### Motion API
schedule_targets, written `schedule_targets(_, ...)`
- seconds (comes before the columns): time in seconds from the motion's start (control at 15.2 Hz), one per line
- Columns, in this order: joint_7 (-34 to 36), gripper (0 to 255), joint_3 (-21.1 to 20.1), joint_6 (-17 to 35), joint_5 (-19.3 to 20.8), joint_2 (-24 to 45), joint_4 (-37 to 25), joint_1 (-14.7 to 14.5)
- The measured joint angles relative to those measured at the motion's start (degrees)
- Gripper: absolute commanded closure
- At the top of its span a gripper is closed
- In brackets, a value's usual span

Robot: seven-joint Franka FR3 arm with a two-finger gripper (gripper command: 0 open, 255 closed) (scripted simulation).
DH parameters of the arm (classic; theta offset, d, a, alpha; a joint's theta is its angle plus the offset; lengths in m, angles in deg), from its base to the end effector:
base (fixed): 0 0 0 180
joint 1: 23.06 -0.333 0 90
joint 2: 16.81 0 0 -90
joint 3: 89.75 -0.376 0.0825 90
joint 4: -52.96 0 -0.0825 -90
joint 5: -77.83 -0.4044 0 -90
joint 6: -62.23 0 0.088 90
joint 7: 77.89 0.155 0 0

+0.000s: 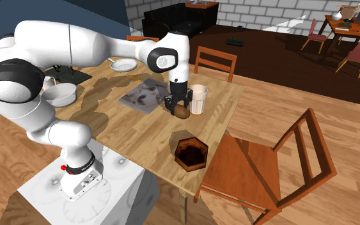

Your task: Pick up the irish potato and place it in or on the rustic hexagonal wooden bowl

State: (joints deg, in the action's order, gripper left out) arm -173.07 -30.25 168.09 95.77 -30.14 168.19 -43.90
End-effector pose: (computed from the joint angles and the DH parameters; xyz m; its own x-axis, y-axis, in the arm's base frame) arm 0.3723 -0.3841 0.5028 0.4547 0.8857 -0.0936 0.8866 -0.4601 -0.0472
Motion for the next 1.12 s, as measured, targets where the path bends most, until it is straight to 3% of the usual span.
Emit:
schedule_targets(0.53,-11.32,255,8.96,0.97,0.29,1.02,-2.43,2.25)
schedule_targets(0.79,-18.79,255,17.12,2.82,-3.46,5.49,-4.29,0.34)
schedule_targets(1.12,-21.14,255,20.79,6.54,-6.00,8.31,-1.90,-1.31)
